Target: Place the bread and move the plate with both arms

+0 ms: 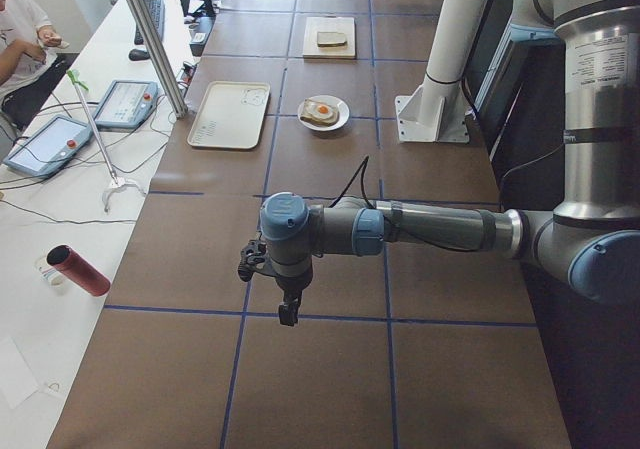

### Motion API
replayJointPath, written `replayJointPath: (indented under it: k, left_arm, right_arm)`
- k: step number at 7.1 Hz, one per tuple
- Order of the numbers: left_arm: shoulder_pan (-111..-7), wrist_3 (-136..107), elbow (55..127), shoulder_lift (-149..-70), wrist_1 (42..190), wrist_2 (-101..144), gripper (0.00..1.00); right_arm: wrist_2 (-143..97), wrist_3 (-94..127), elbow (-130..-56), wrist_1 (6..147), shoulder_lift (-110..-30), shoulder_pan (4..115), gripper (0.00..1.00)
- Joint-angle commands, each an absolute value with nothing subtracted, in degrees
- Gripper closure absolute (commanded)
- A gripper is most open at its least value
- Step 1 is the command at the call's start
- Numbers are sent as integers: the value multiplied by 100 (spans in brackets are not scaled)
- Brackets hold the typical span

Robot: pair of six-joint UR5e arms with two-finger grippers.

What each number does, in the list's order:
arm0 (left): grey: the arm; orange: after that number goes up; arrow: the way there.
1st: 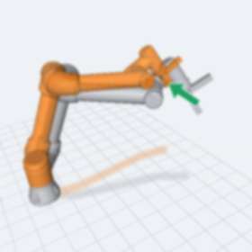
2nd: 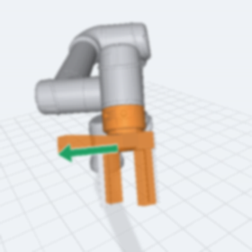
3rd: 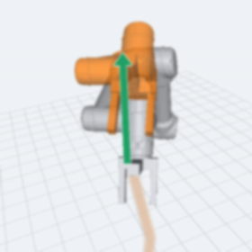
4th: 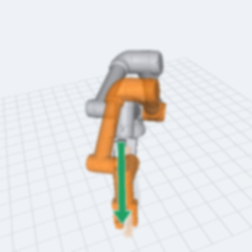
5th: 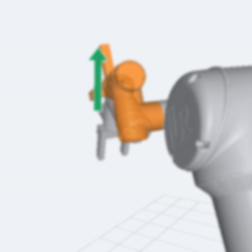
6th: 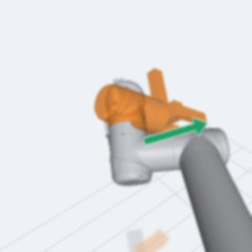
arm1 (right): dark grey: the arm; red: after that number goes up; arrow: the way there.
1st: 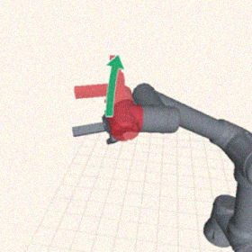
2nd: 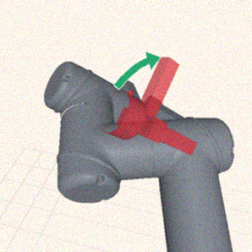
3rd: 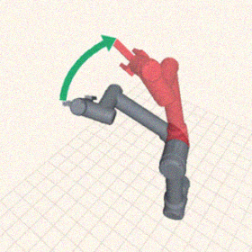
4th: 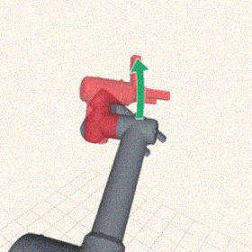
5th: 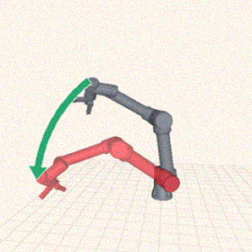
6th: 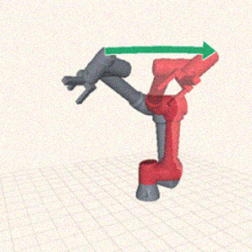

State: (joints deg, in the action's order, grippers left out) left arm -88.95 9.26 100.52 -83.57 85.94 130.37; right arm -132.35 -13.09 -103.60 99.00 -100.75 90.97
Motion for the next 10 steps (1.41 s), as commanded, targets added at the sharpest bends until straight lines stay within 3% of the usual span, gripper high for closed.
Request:
replayJointPath:
  k: [1,5,10]
  left_arm:
    - [-8886,870,10081,-8454,8596,13008,0]
    - [-8877,879,9958,-8666,9141,13043,0]
    - [-8877,879,10037,-8666,9141,13061,0]
  right_arm:
    - [-13184,-1266,-10485,9896,-9941,9097,0]
    - [-13446,-657,-10476,9381,-9539,8512,0]
    - [-14002,3578,-9679,5343,-9624,7017,1]
